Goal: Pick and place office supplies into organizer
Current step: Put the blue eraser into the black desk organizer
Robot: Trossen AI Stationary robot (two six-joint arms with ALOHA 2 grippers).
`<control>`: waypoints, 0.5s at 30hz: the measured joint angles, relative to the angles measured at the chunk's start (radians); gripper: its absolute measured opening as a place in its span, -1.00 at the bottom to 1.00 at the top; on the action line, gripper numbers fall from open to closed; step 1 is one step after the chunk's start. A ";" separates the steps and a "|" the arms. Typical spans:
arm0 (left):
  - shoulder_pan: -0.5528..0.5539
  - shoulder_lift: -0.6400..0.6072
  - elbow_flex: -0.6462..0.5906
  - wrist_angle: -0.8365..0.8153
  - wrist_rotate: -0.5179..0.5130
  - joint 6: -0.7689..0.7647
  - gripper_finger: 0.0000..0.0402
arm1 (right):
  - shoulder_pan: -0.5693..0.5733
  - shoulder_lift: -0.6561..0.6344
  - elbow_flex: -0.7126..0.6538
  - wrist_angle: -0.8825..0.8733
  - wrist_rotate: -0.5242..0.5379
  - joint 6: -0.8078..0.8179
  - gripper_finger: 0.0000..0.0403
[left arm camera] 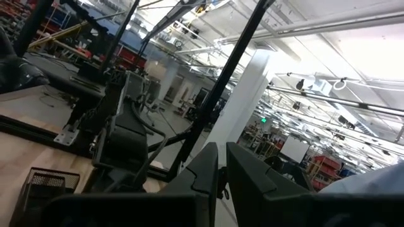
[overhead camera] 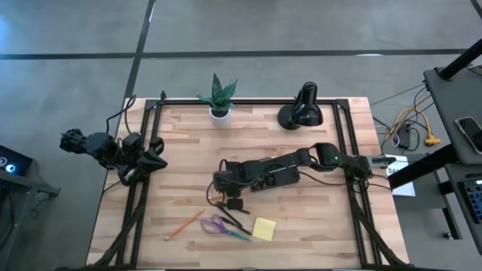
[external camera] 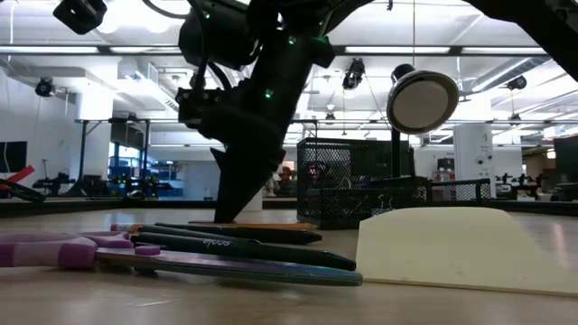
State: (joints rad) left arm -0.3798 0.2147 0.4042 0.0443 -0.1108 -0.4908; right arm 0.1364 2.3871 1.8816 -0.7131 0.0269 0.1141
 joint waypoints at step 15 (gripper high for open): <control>0.000 0.000 0.003 0.009 -0.003 0.000 -0.92 | 0.012 0.010 0.344 -0.259 0.161 0.123 -0.76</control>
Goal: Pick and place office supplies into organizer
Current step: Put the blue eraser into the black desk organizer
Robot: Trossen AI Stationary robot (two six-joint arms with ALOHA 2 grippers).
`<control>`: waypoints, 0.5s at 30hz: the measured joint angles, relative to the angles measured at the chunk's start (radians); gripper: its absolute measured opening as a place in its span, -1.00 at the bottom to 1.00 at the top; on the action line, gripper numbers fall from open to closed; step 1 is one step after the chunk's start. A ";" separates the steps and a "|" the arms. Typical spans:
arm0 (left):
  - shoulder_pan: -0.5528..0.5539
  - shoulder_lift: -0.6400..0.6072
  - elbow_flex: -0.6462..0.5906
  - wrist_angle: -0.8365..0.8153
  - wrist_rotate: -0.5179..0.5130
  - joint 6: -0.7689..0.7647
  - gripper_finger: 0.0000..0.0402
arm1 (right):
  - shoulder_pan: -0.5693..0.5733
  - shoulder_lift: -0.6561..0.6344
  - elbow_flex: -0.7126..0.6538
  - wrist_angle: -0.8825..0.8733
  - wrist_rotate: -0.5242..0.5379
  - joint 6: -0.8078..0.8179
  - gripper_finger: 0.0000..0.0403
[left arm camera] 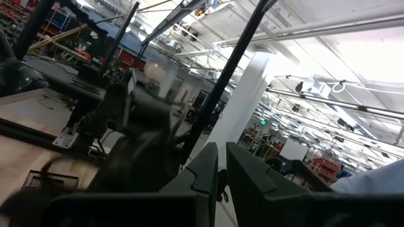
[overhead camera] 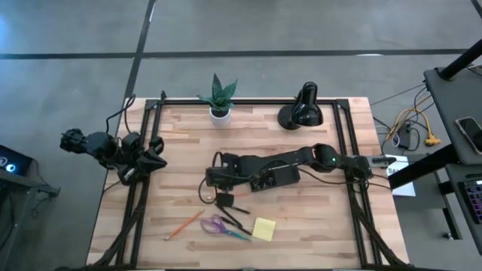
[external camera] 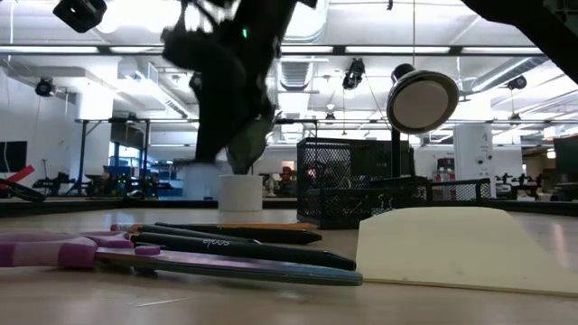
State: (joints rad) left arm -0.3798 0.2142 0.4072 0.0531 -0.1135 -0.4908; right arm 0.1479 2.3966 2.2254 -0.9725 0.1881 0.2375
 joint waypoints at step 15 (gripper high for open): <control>0.000 -0.001 0.000 0.015 0.000 0.035 -0.92 | 0.016 -0.126 0.082 -0.599 0.256 0.466 -0.76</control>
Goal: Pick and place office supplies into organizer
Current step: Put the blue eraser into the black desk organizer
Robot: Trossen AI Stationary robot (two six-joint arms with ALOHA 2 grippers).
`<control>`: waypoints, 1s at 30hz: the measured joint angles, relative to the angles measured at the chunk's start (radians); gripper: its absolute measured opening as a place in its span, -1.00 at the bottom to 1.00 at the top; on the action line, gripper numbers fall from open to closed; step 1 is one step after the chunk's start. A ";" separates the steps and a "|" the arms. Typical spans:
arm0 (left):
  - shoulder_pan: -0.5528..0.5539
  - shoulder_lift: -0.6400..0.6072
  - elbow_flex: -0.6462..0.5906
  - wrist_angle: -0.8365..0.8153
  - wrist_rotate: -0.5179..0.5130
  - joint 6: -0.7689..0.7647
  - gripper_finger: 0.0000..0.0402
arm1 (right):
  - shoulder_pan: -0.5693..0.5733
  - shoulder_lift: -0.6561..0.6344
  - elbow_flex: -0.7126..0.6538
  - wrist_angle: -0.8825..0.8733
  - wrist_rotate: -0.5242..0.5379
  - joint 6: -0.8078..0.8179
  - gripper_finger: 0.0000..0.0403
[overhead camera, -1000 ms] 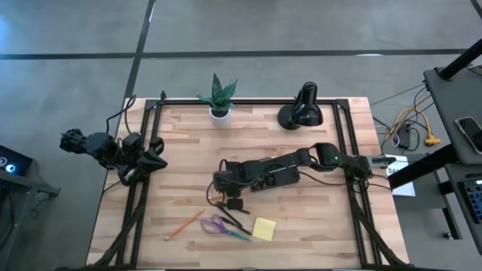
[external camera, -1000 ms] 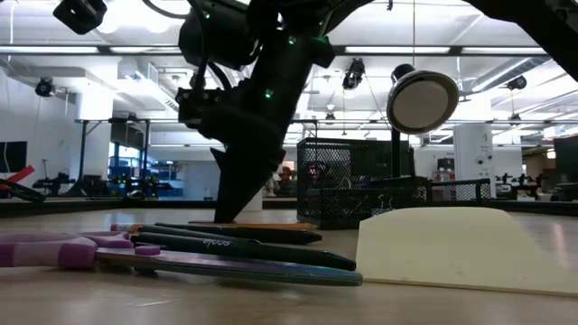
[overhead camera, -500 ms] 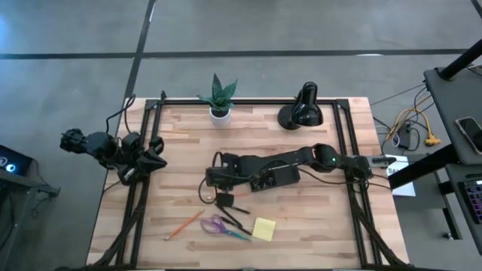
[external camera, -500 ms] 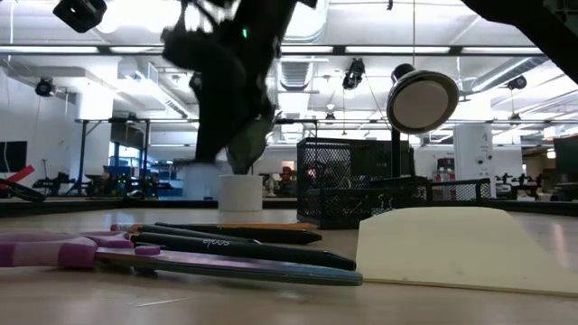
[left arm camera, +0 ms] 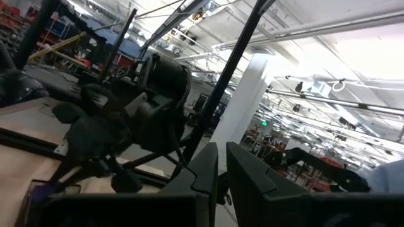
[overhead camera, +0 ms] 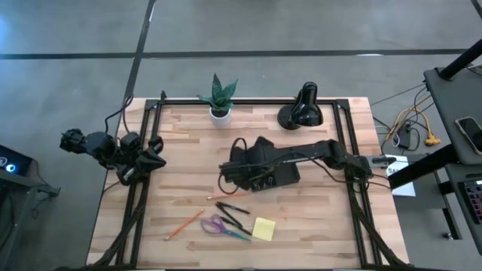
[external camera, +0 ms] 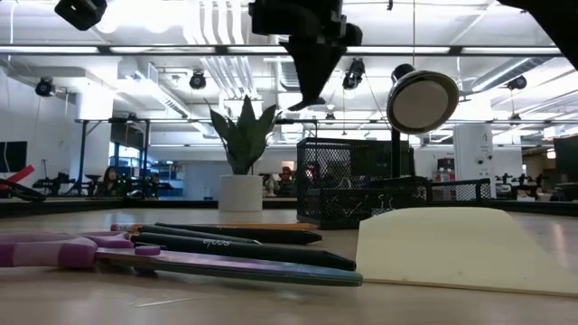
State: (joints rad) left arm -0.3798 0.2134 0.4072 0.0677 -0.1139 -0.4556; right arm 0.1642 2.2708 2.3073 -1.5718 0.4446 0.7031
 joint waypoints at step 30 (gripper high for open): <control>0.000 0.019 -0.024 -0.008 0.004 0.051 -0.92 | 0.133 -0.014 -0.484 0.197 -0.049 -0.136 -0.77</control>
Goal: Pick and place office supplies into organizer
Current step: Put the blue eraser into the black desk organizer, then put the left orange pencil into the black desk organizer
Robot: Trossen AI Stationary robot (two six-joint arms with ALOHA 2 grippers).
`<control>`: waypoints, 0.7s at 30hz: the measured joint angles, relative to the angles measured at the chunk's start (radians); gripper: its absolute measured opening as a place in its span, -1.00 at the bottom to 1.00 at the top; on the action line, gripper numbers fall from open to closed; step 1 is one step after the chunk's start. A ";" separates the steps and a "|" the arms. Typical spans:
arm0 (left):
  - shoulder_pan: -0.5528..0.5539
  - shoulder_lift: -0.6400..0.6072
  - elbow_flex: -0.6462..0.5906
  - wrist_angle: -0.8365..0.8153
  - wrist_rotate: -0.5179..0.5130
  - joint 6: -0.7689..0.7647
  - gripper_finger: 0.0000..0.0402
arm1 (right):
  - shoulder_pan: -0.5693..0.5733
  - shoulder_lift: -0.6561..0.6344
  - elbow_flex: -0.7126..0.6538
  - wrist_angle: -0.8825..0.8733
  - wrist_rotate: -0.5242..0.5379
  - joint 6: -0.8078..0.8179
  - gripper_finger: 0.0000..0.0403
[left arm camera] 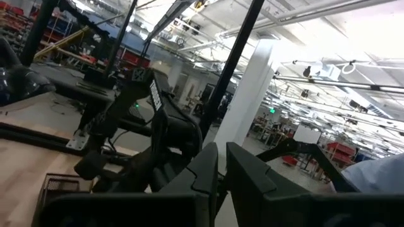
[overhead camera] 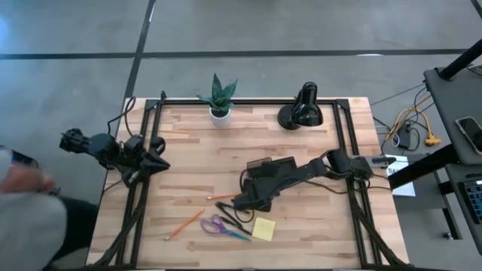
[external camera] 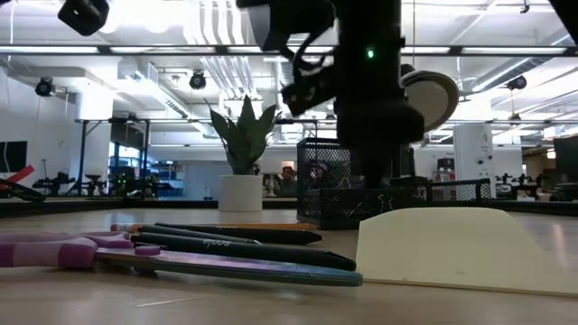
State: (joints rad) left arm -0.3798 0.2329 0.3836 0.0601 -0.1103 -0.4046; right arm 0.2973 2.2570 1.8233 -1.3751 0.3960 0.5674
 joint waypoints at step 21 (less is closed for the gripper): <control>0.000 0.048 -0.029 0.010 -0.114 -0.008 -0.77 | -0.013 -0.008 0.024 0.000 0.158 -0.113 -0.08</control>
State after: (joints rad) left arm -0.3798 0.2804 0.3542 0.0705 -0.2242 -0.4126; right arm 0.2846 2.2493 1.8476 -1.3755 0.5537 0.4548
